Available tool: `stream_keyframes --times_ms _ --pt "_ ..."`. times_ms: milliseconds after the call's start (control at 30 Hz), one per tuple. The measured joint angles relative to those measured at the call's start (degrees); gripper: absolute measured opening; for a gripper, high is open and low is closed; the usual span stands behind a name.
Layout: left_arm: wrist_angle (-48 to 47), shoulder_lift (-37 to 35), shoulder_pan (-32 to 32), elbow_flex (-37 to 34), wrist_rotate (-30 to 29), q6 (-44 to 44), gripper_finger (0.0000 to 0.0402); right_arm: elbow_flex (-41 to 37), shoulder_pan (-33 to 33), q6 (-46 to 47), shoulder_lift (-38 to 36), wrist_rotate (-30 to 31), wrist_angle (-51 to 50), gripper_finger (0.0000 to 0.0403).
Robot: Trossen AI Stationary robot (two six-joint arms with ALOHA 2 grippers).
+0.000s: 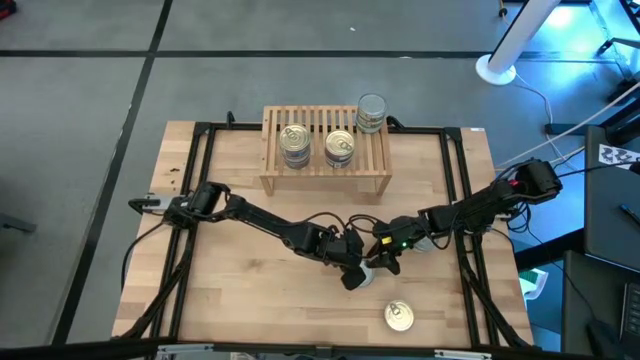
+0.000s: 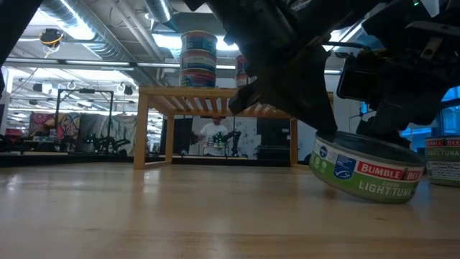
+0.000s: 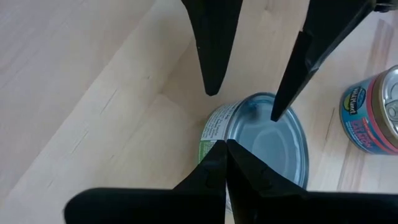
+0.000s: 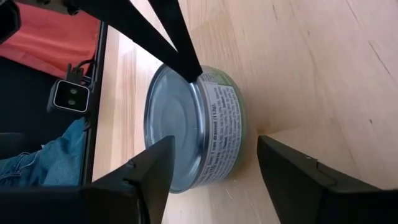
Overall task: Stack canned seafood by type on shelf
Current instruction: Put the green tuna can on the shelf
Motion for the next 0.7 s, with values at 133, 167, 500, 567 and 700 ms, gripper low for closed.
stream_keyframes --times_ms 133,167,500,567,700 --pt "0.0 0.0 0.0 0.0 -0.1 0.0 0.0000 0.0 0.0 -0.1 0.0 0.3 0.0 0.0230" --pt "0.0 0.0 -0.1 0.0 -0.1 0.0 0.0000 0.0 0.0 -0.1 0.0 0.7 0.0 0.0230" --pt "0.0 0.0 -0.4 0.0 -0.3 0.3 0.0000 0.0 0.0 -1.8 0.1 2.0 0.6 0.0230" --pt "0.0 0.0 -0.4 0.0 -0.3 0.4 0.0000 0.0 0.0 -1.9 0.9 1.9 2.0 0.0230" --pt "0.0 0.0 -0.4 0.0 -0.3 0.4 0.0000 0.1 0.0 -1.9 4.4 0.3 5.5 0.0230"
